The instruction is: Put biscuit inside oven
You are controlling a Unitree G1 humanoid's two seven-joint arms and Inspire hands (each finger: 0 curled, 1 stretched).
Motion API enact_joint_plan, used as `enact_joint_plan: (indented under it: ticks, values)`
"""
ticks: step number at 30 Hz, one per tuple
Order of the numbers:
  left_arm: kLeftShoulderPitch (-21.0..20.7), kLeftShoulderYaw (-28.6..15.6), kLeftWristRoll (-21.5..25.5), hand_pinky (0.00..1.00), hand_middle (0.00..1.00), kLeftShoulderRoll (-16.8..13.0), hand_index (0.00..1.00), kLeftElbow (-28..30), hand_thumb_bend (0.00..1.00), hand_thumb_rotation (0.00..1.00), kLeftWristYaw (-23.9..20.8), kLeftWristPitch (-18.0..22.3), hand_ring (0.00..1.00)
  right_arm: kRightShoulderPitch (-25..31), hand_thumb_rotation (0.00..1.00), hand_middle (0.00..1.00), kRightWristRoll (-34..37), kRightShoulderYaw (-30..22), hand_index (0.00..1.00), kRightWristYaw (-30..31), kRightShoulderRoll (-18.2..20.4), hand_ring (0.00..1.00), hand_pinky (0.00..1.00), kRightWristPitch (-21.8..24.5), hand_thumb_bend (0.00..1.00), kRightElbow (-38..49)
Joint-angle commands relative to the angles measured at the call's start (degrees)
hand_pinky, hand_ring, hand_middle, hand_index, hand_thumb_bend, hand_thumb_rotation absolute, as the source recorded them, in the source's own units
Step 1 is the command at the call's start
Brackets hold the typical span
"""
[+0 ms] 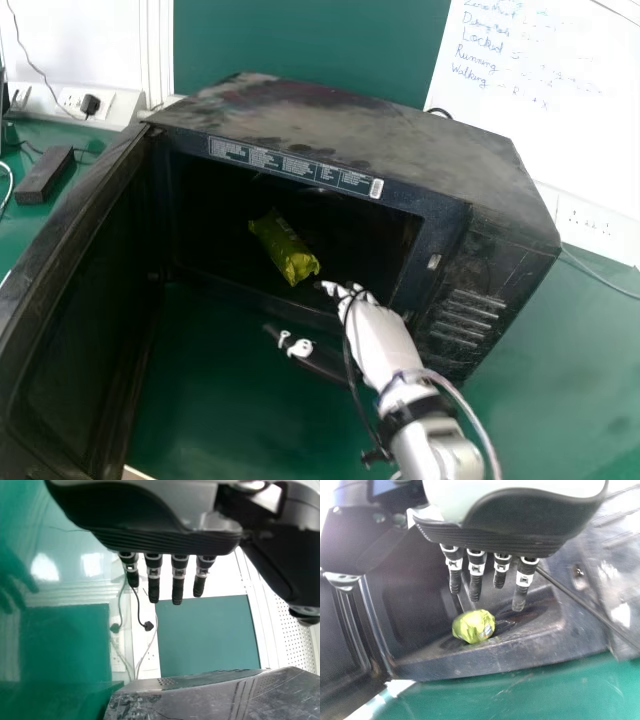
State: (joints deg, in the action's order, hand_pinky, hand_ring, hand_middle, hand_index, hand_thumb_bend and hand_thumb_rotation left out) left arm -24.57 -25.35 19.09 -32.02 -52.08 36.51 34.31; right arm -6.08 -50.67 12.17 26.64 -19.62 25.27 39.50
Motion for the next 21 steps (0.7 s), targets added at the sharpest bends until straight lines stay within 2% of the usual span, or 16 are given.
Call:
enact_joint_plan:
  ticks: [1, 5, 12, 18, 21]
  values:
    - [-0.04, 0.25, -0.37, 0.95, 0.94, -0.68, 0.98, -0.21, 0.51, 1.0, -0.31, 0.23, 0.92, 3.62, 0.72, 0.91, 3.68, -3.28, 0.94, -1.85, 0.1, 0.88, 0.82, -2.57, 0.94, 2.5]
    - [-0.17, 0.37, -0.57, 0.94, 0.93, -0.59, 0.97, 0.06, 0.51, 1.0, -1.09, -0.43, 0.92, 8.31, 0.74, 0.9, 9.74, -8.48, 0.93, -2.41, 0.31, 0.86, 0.77, -4.5, 0.93, 5.85]
    - [-0.87, 0.29, 0.1, 0.95, 0.94, -0.66, 0.98, -0.78, 0.5, 1.0, 0.58, 0.01, 0.93, 12.5, 0.78, 0.91, 19.97, -17.42, 0.94, 2.48, -1.5, 0.85, 0.72, -1.84, 0.93, 11.24]
    - [-0.89, 0.29, 0.08, 0.95, 0.94, -0.7, 0.98, -0.36, 0.5, 1.0, 0.67, -0.4, 0.92, 14.57, 0.73, 0.91, 33.84, -27.79, 0.95, 7.39, -2.19, 0.84, 0.71, 2.38, 0.92, 14.65]
    - [-0.92, 0.29, -0.13, 0.95, 0.94, -0.78, 0.98, -0.57, 0.5, 1.0, 0.59, -0.14, 0.92, 15.22, 0.68, 0.93, 42.44, -34.1, 0.95, 9.9, -3.33, 0.87, 0.75, 2.28, 0.88, 13.75]
